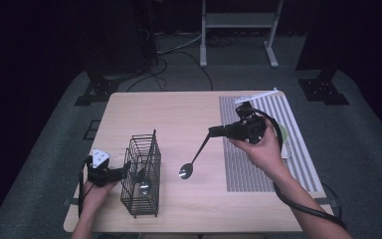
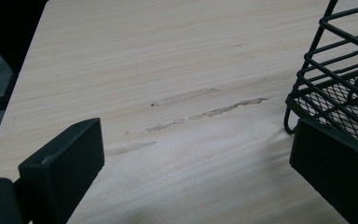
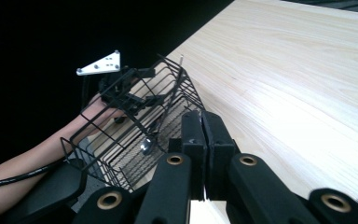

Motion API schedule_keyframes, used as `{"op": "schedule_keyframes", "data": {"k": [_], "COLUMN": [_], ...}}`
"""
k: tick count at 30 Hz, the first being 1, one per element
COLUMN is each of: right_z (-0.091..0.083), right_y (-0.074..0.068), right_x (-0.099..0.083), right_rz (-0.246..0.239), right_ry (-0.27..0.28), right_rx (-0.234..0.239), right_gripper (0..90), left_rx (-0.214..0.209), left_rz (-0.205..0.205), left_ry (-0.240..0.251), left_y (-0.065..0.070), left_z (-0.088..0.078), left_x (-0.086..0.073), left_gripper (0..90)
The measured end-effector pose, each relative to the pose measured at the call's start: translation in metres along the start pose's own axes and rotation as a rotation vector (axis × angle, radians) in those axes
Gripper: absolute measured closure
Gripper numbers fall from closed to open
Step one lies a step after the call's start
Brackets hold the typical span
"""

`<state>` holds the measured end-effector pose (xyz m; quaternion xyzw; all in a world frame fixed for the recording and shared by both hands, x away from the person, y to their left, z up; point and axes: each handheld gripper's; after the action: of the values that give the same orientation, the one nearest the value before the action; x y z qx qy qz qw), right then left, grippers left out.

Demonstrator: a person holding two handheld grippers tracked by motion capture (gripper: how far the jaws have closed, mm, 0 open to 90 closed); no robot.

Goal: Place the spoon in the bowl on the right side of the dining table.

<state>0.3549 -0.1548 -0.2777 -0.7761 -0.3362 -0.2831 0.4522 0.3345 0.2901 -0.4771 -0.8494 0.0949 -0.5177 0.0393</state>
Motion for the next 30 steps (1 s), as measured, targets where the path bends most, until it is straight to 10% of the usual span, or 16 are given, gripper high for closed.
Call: {"op": "schedule_keyframes", "data": {"k": [30], "right_z": [-0.038], "right_y": [0.032], "right_x": [-0.023], "right_rz": [0.073], "right_ry": [0.05], "right_rx": [-0.085], "right_gripper": [88.7], "left_rx": [0.003], "left_rz": [0.002], "left_ry": [-0.004], "left_y": [0.0], "left_z": [0.0], "left_x": [0.0], "left_gripper": [2.1]}}
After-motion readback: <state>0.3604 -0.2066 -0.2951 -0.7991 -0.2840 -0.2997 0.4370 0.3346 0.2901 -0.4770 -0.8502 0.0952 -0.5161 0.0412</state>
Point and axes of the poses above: each handheld gripper's, and its own axes: z roughly forward along the jaws, x roughly out of its top, y roughly to its right, and after that the axes turned 13 degrees about x, right-handed
